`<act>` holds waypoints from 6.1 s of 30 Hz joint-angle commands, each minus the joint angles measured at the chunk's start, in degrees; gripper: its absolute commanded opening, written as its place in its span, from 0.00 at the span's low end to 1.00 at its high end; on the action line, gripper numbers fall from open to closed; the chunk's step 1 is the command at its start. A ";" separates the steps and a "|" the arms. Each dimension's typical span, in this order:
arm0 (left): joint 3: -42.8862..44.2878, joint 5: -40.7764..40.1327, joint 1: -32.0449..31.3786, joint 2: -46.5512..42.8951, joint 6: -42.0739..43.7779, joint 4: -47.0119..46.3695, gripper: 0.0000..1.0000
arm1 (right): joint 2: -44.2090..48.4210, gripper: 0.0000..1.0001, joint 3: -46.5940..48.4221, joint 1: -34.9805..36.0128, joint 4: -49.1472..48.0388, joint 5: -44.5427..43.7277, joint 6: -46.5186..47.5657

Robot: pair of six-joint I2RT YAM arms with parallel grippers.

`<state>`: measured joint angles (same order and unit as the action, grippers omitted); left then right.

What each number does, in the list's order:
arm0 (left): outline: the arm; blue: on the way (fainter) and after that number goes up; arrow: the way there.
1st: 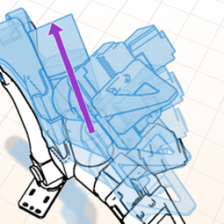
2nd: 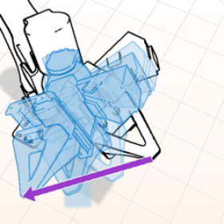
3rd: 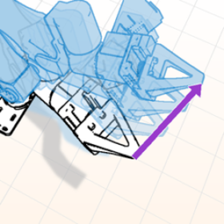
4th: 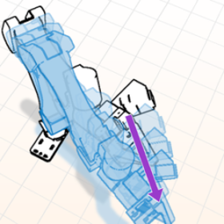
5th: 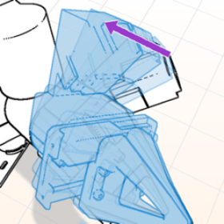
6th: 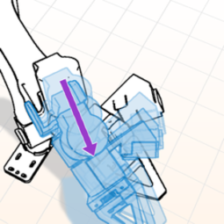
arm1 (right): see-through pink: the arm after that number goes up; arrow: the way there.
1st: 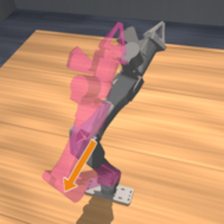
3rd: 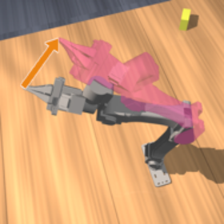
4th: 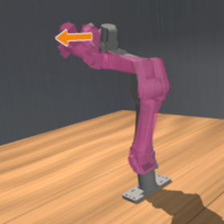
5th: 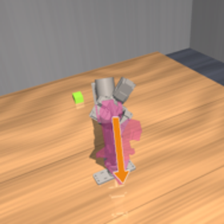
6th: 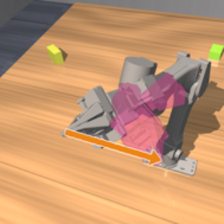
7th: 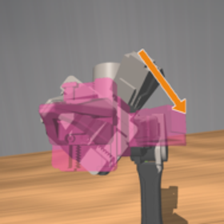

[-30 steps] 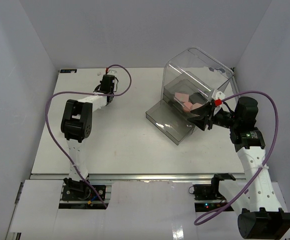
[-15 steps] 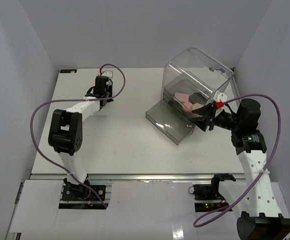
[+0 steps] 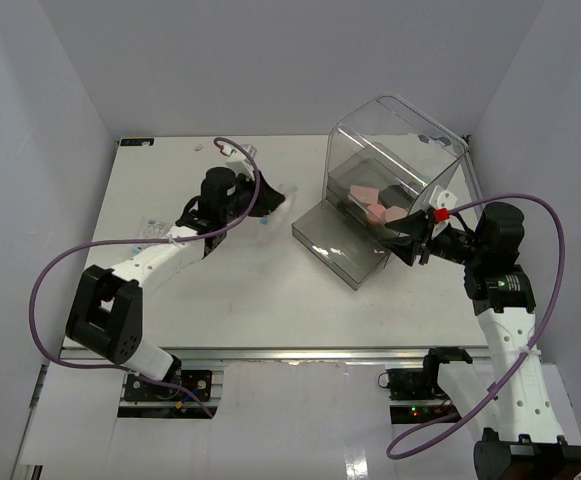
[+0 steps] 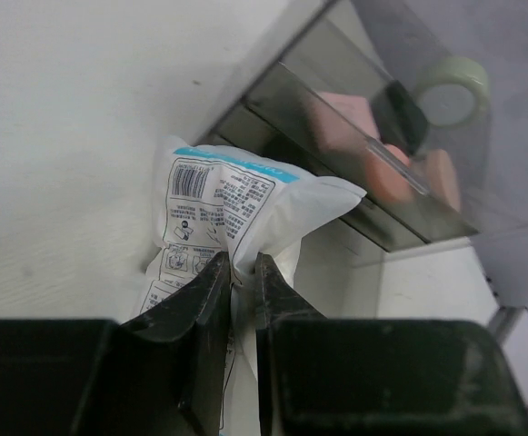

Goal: Organize the makeup

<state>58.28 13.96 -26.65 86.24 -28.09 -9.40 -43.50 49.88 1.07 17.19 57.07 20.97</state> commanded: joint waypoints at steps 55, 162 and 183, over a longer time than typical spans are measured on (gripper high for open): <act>-7.16 -21.01 -19.85 28.10 19.29 -63.83 0.00 | -0.36 0.48 -1.63 -2.39 -0.31 -0.29 0.12; 0.86 -48.66 22.52 16.80 31.59 23.37 0.55 | 3.77 0.51 -6.38 -3.80 0.84 6.31 3.11; -8.50 2.72 21.22 -15.32 5.52 14.66 0.00 | 4.13 0.51 -6.64 -4.25 0.85 5.23 3.29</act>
<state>54.42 -3.45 -4.23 80.42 -10.93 12.74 -39.69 43.42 -2.62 18.37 61.86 23.58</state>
